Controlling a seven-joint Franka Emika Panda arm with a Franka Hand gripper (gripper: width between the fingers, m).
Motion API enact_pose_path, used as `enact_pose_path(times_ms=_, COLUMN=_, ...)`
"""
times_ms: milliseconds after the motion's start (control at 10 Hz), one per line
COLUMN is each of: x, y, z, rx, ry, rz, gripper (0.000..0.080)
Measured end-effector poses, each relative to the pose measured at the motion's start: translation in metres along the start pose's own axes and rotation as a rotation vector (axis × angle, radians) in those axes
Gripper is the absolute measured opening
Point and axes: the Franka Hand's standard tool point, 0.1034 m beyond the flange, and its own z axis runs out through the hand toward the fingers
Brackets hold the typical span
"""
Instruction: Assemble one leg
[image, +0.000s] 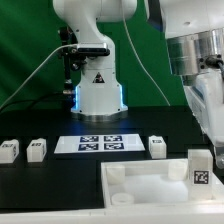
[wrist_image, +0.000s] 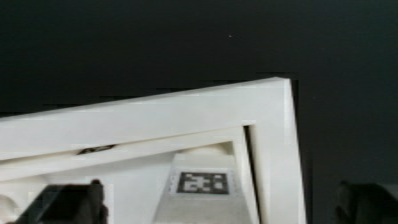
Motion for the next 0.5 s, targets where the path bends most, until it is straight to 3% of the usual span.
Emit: enact_pose_path(times_ms=500, x=0.0002, y=0.0003, z=0.0007, rx=-0.001, ry=0.000, rz=-0.004, gripper=0.0649)
